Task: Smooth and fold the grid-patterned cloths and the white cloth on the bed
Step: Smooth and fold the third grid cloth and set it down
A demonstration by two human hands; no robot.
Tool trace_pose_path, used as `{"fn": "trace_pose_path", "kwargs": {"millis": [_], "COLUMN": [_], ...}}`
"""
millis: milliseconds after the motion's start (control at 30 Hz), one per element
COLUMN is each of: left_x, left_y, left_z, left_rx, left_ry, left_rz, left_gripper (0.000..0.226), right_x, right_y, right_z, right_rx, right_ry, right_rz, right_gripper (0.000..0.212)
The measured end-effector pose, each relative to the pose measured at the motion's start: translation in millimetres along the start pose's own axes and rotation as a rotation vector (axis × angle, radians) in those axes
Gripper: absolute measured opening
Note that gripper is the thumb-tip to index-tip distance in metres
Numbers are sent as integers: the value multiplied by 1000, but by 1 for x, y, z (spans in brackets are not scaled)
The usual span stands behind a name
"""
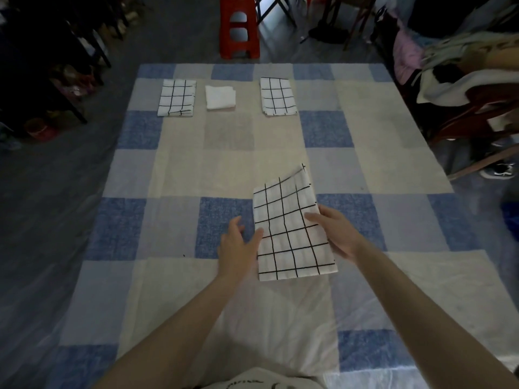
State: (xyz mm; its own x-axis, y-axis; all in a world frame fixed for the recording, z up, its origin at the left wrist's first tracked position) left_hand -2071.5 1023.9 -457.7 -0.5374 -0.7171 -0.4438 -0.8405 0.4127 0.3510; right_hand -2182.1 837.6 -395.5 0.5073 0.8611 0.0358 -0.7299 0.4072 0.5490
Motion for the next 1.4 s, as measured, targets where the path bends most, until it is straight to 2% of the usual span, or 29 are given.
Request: {"fn": "trace_pose_path", "kwargs": {"millis": [100, 167, 233, 300, 333, 400, 467, 567, 667, 767, 867, 1100, 1300, 1400], "left_x": [-3, -3, -6, -14, -19, -29, -34, -33, -29, -25, -23, -15, -14, -11], "left_y": [-10, -21, -31, -39, -41, -39, -32, -19, -2, 21, 31, 23, 17, 17], "left_z": [-28, -37, -44, -58, -67, -83, -85, -57, -10, 32, 53, 40, 38, 37], "left_rx": [-315, -429, -385, -274, -200, -51, 88, 223, 291, 304, 276, 353, 343, 371], "left_ry": [369, 544, 583, 566, 540, 495, 449, 300, 26, -177, -221, -286, -433, -494], "left_rz": [73, 218, 285, 259, 226, 155, 161, 235, 261, 264, 256, 194, 148, 149], "left_gripper": [61, 50, 45, 48, 48, 48, 51, 55, 61, 70, 71, 62, 54, 49], "right_x": [-3, -9, -16, -23, -27, -31, -29, -25, -21, -10, -4, -4, 3, 16], "right_y": [16, 21, 22, 20, 19, 20, 27, 37, 44, 54, 58, 55, 56, 57], "right_z": [10, 13, 16, 20, 22, 23, 17, -17, -77, -134, -155, -139, -130, -123], "right_rx": [7, -1, -33, -151, -237, -364, -434, -426, -265, -69, 48, 14, 11, -219], "right_ry": [-102, -127, -111, -51, 16, 190, 289, 426, 548, 721, 793, 775, 834, 964], "right_rz": [65, 73, 33, -63, -125, -243, -340, -434, -502, -519, -552, -560, -591, -690], "right_gripper": [27, 28, 26, 17, 9, 24, 38, 43, 45, 45, 29, 25, 16, 9]}}
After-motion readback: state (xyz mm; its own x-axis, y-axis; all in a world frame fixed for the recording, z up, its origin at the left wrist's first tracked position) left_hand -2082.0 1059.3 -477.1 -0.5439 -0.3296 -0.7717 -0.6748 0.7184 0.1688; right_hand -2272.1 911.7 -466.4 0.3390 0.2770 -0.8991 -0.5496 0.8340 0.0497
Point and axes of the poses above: each hand's wrist, its own y-axis away from the middle knuckle, its own x-axis out of the palm, z = x × y, the point moved 1 cm from there along -y, towards the middle knuckle, and after that the axes turned 1 degree about x, right-handed, at the moved point
